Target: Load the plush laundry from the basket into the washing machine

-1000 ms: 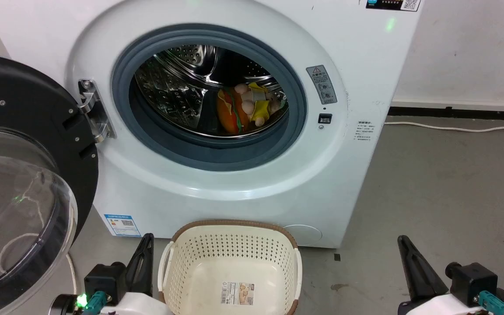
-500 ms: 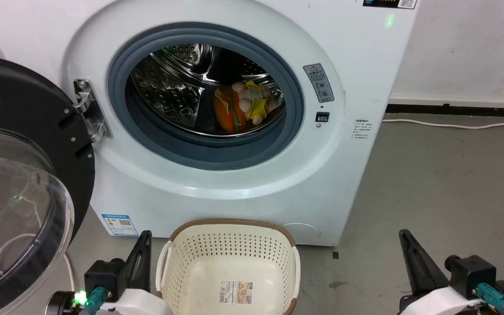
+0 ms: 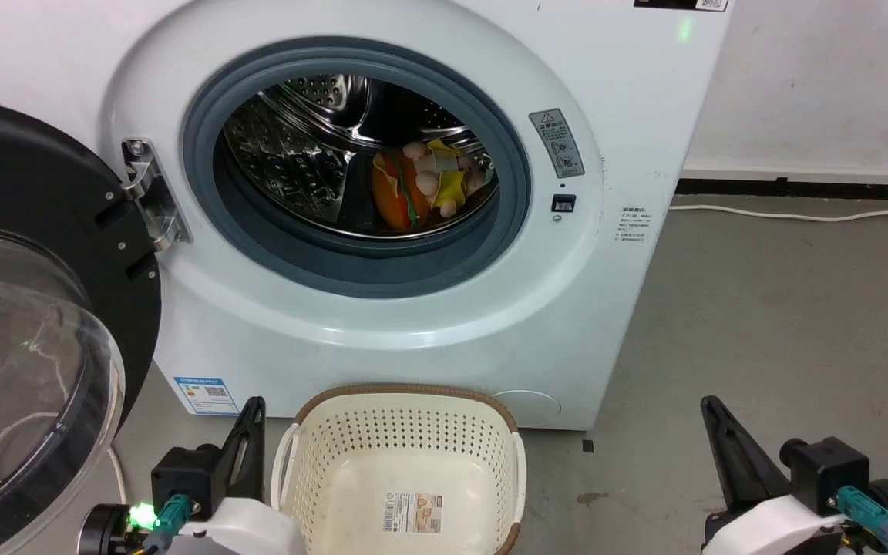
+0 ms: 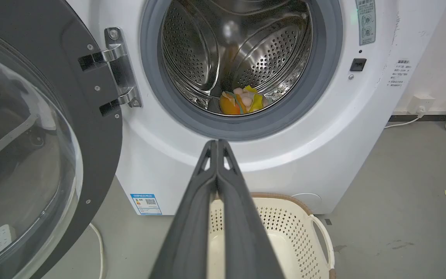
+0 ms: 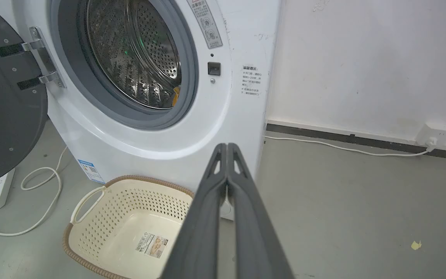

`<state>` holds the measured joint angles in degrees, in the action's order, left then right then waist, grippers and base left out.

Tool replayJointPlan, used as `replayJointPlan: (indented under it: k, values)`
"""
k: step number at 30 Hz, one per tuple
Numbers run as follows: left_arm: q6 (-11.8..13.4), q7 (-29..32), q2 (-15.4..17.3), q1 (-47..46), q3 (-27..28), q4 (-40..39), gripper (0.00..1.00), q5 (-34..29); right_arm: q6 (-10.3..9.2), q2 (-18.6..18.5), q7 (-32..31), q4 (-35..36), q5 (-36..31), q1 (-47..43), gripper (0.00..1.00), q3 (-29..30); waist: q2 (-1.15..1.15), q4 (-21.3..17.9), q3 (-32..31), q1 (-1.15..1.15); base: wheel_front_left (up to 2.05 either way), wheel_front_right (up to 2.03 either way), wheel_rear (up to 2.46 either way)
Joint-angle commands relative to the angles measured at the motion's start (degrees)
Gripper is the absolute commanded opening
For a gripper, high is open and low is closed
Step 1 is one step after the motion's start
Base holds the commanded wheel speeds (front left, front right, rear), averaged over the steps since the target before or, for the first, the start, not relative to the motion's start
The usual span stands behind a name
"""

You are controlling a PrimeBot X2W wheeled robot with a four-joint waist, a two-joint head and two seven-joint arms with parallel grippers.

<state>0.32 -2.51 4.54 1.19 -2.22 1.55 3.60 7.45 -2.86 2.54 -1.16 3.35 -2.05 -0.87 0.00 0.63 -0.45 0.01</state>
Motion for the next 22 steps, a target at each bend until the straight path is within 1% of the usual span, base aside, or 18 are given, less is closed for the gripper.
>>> replayJointPlan:
  k: [1,22]
  values:
    - [-0.25,0.40,-0.26,-0.68,0.51,-0.47,0.00,-0.60,0.03,-0.01,-0.42,0.47,-0.79,0.90,0.00,0.20,0.00,-0.05,0.03,-0.01,0.00,0.00,0.00]
    - [-0.32,2.51,-1.67,-1.19,2.22,-1.55,0.00,-3.60,0.03,-0.01,-2.54,1.16,-3.35,2.05,0.00,0.87,0.00,-0.63,0.45,-0.01,0.00,0.00,0.00]
